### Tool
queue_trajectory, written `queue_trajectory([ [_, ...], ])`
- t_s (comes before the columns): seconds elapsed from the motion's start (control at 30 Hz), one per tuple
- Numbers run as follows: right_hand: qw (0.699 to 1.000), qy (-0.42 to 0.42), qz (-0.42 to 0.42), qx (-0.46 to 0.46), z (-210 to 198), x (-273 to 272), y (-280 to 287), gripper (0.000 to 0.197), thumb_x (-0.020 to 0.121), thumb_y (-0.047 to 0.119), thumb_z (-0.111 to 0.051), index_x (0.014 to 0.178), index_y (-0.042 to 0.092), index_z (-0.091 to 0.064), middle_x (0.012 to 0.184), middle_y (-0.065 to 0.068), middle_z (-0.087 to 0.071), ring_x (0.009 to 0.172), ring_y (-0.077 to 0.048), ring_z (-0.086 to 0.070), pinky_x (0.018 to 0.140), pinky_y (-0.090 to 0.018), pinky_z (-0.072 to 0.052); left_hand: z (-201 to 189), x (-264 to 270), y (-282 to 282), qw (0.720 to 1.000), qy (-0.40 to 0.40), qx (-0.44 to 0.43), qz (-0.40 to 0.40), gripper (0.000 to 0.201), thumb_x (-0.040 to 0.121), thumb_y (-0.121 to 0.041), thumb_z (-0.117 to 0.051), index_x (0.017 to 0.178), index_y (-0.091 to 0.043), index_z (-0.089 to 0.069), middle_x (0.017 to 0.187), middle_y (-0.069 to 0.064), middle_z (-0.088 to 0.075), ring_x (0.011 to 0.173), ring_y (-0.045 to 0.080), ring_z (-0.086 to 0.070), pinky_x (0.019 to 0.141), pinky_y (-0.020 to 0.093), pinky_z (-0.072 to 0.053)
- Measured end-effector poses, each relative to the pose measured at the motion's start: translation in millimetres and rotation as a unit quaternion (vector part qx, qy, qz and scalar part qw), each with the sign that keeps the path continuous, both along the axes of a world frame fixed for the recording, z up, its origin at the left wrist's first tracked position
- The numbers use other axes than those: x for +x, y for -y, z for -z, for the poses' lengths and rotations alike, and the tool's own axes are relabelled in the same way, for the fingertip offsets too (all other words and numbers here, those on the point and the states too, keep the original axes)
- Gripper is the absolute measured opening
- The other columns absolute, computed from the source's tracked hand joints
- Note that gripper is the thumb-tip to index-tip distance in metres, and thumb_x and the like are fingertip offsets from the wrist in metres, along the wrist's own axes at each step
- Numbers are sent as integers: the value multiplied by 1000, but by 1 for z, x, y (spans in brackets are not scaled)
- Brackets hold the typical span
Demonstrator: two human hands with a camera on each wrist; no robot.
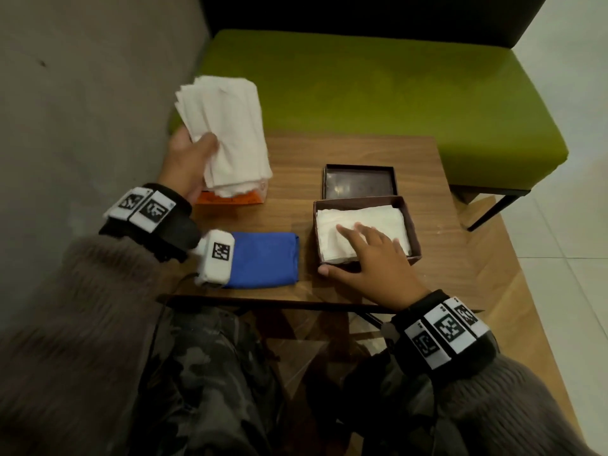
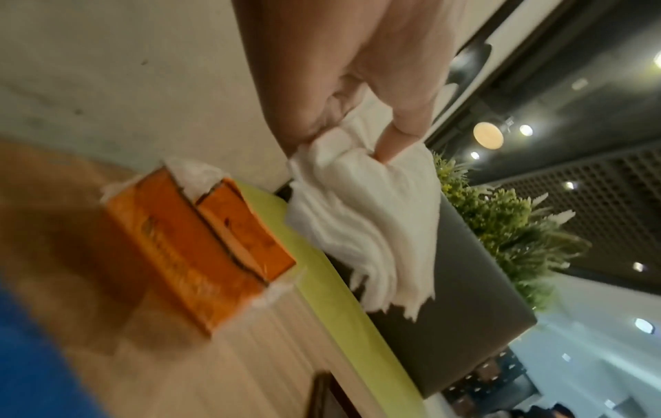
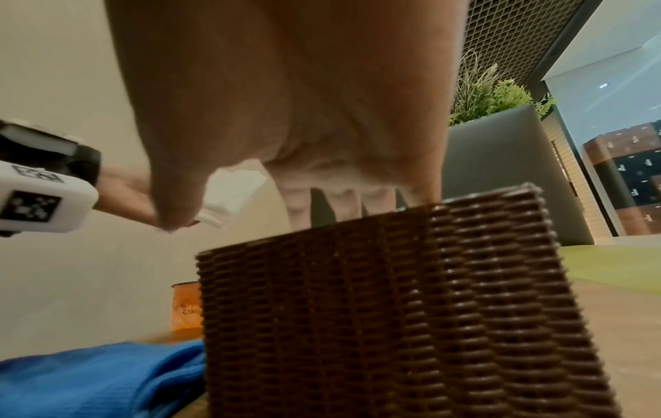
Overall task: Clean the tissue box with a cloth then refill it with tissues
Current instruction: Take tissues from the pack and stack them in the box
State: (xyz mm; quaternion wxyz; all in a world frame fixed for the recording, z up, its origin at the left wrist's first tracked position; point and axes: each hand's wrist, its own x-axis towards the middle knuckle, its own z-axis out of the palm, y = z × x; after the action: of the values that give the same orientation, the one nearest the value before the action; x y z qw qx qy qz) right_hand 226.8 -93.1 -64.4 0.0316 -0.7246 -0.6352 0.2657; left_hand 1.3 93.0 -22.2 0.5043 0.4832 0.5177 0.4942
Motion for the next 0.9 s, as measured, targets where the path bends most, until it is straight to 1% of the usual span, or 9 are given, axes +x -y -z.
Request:
queue_trajectory([
  [0.07, 988, -112, 52, 89, -8, -7, 7, 79, 85, 63, -52, 151, 26, -28, 157, -5, -26, 145, -18, -22, 118, -38, -20, 6, 6, 32, 991, 106, -65, 56, 41, 85, 6, -38, 117, -9, -58, 111, 4, -66, 105, 17, -63, 89, 33, -52],
  [0.13, 949, -252, 102, 159, -16, -17, 17, 66, 88, 54, -54, 144, 21, -40, 148, -1, -42, 132, -6, -37, 109, -24, -31, 9, 14, 71, 976, 161, -122, 83, 43, 82, 8, -37, 102, -16, -67, 106, 3, -68, 105, 21, -61, 91, 38, -51],
  [0.17, 923, -318, 131, 170, -19, -22, 22, 62, 88, 53, -55, 140, 22, -44, 142, 1, -49, 126, -3, -44, 106, -23, -36, 13, 17, 88, 969, 169, -149, 101, 38, 81, 6, -38, 99, -14, -65, 107, 5, -66, 105, 23, -59, 91, 39, -48],
  [0.3, 827, -499, 241, 95, -19, -36, 36, 75, 77, 68, -59, 134, 21, -51, 128, 4, -60, 120, -11, -57, 100, -36, -49, 24, 27, 149, 943, 171, -222, 177, 37, 76, -4, -42, 111, -7, -56, 124, 18, -56, 109, 28, -55, 100, 43, -40],
  [0.43, 733, -629, 257, 19, -14, -45, 63, 45, 93, 40, -59, 131, 17, -55, 125, -4, -67, 115, -20, -64, 100, -41, -50, 24, 34, 193, 921, 167, -230, 265, 33, 88, -15, -45, 119, -13, -58, 119, 8, -65, 110, 23, -61, 94, 38, -50],
  [0.5, 731, -635, 249, 19, -14, -49, 78, 33, 95, 31, -57, 126, 18, -57, 118, -4, -70, 108, -19, -68, 93, -36, -55, 24, 37, 210, 926, 129, -224, 274, 32, 92, -21, -48, 122, -15, -56, 117, 7, -66, 108, 20, -63, 90, 35, -53],
  [0.57, 756, -611, 233, 30, -15, -53, 90, 21, 99, 27, -52, 119, 23, -57, 112, 0, -70, 98, -11, -70, 84, -26, -57, 26, 39, 223, 927, 98, -225, 284, 36, 92, -25, -51, 127, -15, -52, 119, 7, -65, 108, 19, -63, 91, 34, -52],
  [0.7, 783, -583, 215, 34, -23, -61, 103, 41, 102, 35, -40, 137, 14, -45, 126, -6, -62, 102, -10, -65, 82, -18, -56, 22, 41, 237, 916, 72, -233, 319, 36, 95, -29, -45, 127, -12, -51, 122, 11, -63, 111, 23, -61, 96, 38, -48],
  [0.9, 785, -580, 198, 93, -32, -50, 114, 15, 98, 31, -51, 110, 40, -53, 111, 14, -66, 96, -1, -68, 79, -21, -57, 15, 31, 237, 944, 25, -159, 290, 25, 93, -20, -51, 118, -19, -54, 112, 6, -67, 101, 20, -66, 86, 35, -53],
])
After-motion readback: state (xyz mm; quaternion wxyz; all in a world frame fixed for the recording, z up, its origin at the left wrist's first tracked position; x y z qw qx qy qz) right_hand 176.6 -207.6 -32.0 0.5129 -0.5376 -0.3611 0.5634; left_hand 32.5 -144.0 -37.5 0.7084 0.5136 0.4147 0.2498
